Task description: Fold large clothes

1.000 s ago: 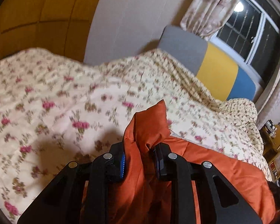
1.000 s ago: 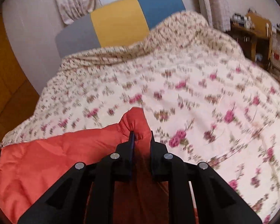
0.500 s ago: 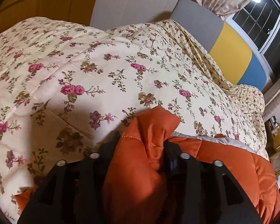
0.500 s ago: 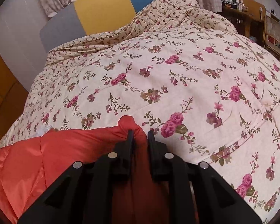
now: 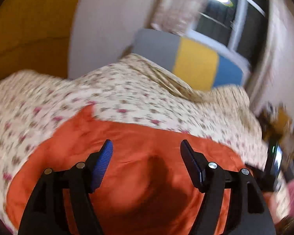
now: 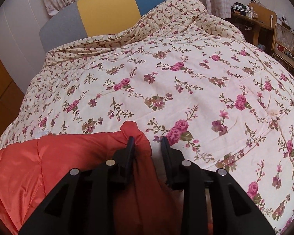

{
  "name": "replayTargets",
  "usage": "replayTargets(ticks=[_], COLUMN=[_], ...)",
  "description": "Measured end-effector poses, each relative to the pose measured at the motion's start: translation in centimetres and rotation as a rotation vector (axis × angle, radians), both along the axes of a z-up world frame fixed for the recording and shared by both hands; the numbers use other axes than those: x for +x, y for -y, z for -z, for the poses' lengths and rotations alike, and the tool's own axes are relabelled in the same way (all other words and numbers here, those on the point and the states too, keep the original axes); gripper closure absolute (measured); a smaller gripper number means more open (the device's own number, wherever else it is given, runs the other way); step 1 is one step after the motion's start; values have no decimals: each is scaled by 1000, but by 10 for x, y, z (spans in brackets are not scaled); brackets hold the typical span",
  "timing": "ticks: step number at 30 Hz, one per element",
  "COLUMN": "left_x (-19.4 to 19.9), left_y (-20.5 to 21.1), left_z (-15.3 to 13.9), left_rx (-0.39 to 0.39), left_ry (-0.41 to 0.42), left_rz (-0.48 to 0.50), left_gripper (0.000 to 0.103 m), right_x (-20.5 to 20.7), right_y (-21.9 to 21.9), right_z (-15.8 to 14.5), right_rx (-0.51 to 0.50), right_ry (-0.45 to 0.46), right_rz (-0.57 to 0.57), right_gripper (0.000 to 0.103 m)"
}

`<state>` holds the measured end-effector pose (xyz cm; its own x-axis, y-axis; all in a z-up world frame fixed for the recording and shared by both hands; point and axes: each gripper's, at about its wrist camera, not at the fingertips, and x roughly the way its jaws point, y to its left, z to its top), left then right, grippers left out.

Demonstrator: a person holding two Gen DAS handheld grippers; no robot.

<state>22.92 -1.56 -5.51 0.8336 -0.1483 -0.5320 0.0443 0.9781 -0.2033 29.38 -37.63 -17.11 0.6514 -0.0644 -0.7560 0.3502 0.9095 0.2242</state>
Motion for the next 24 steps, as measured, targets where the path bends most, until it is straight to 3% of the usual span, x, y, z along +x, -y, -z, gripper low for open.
replayTargets(ticks=[4,6,14,15,16,20,22,24], left_x=[45,65,69,69,69,68,68,69], left_y=[34,35,28,28,27,25,25,25], left_z=[23,46,76,77,78,79,79,79], left_rx=[137,128,48,41,29,9,7,4], left_ry=[-108,-180,-160,-162,-164,-163,-163,-163], left_rz=[27,35,60,63,67,74,75,75], left_gripper=[32,26,21,21,21,20,19,19], right_x=[0,0,-3,-7,-15,-68,-81,-77], right_y=[0,1,2,2,3,-22,-44,-71], right_z=[0,1,-2,-7,-16,-70,-86,-89], right_rx=[-4,4,8,8,8,-43,-22,-19], right_ry=[-2,0,16,37,79,312,362,351], right_rz=[3,4,13,19,22,-44,-147,-269], right_gripper=[73,72,68,57,52,51,51,51])
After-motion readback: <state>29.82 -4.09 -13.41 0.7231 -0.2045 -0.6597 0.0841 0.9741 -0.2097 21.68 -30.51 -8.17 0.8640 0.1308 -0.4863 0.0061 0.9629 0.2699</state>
